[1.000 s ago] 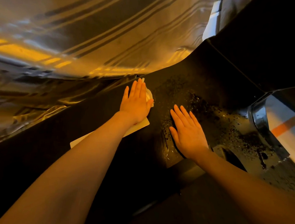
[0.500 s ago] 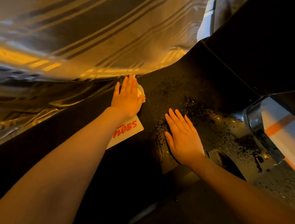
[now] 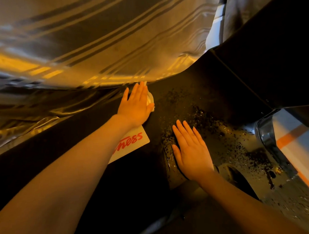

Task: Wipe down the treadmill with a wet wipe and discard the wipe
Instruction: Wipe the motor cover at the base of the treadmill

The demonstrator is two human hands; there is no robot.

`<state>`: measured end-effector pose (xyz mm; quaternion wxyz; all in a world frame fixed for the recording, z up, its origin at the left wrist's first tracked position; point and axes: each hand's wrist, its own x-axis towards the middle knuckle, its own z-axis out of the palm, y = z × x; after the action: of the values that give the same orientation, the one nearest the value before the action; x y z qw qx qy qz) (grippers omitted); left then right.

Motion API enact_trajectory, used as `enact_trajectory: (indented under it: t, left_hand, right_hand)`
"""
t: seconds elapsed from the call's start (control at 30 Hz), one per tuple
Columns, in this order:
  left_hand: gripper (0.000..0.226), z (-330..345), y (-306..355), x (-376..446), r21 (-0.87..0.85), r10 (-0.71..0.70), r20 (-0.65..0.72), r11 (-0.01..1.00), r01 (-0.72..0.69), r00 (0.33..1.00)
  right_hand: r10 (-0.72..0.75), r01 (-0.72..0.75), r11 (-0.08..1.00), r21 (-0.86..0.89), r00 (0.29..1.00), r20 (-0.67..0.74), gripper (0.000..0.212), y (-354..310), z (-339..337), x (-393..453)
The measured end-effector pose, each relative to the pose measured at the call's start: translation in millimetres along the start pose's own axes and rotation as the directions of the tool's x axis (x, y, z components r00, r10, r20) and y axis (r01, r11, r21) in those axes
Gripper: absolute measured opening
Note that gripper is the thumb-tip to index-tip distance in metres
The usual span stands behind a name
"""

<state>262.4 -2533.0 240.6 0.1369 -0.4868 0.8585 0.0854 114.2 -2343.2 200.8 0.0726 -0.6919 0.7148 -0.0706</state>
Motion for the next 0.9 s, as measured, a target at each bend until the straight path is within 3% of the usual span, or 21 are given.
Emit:
enact_trajectory:
  t: [0.1, 0.23, 0.33, 0.53, 0.63, 0.77, 0.9]
  left_hand:
    - [0.067, 0, 6, 4, 0.022, 0.035, -0.021, 0.999, -0.035, 0.999]
    - [0.070, 20, 26, -38, 0.150, 0.269, -0.085, 0.955, -0.255, 0.959]
    - [0.076, 25, 24, -52, 0.190, 0.347, -0.057, 0.924, -0.331, 0.936]
    - [0.068, 2, 11, 0, 0.080, 0.124, -0.035, 0.989, -0.121, 0.992]
    - [0.068, -1, 13, 13, 0.080, 0.104, -0.033, 0.992, -0.101, 0.994]
    - [0.070, 15, 28, -26, 0.150, 0.294, -0.084, 0.948, -0.280, 0.952]
    - [0.072, 23, 28, -49, 0.200, 0.440, -0.026, 0.882, -0.427, 0.897]
  right_hand:
    - [-0.001, 0.001, 1.000, 0.001, 1.000, -0.003, 0.059, 0, 0, 1]
    - [-0.004, 0.003, 1.000, -0.006, 1.000, -0.012, 0.058, -1, 0, 0]
    - [-0.003, 0.003, 1.000, -0.007, 1.000, -0.015, 0.058, -1, 0, 1]
    - [0.001, -0.002, 1.000, -0.019, 1.000, -0.022, 0.057, -1, 0, 1]
    - [0.027, -0.027, 1.000, 0.001, 0.999, -0.034, 0.060, -2, 0, 2]
    - [0.032, -0.031, 0.999, 0.016, 0.999, -0.035, 0.062, -2, 1, 1]
    - [0.024, -0.023, 0.999, 0.026, 0.999, -0.040, 0.061, -1, 1, 1]
